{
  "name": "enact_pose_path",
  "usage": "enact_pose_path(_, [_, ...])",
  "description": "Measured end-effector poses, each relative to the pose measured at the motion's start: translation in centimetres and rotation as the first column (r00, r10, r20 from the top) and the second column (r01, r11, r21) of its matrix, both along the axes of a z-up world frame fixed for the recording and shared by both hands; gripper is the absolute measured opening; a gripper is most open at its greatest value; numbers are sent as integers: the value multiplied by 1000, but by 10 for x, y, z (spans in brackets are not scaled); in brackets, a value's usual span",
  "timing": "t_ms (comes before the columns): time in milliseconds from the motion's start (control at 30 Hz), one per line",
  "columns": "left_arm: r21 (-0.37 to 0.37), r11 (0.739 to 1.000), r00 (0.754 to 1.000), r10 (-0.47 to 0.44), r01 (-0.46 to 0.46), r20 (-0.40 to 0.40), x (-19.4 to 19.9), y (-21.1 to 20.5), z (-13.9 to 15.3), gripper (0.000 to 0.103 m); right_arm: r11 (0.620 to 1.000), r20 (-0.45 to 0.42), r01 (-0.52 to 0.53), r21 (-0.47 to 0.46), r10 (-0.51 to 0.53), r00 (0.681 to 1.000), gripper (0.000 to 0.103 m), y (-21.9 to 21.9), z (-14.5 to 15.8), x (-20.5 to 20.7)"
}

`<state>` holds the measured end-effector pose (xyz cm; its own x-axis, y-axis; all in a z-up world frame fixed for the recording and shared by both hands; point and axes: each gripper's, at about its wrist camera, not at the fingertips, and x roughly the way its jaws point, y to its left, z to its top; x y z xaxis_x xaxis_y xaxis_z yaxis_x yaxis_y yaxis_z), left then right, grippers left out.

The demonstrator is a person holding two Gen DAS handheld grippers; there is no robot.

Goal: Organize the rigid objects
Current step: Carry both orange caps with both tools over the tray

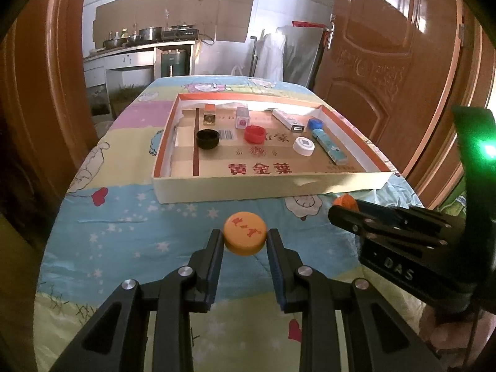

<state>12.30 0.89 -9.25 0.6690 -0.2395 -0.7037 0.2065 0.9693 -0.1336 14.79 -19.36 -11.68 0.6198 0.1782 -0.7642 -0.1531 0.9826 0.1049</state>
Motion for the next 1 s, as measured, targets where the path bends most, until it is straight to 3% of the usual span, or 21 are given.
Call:
enact_pose_path(567, [5, 1000, 999, -3, 2, 52, 2, 0, 31, 29, 999, 92, -32, -5, 32, 995, 30, 1, 48, -18])
enact_pose_path(1000, [14, 1000, 997, -2, 1, 73, 23, -1, 48, 29, 998, 109, -56, -24, 59, 992, 30, 6, 62, -4])
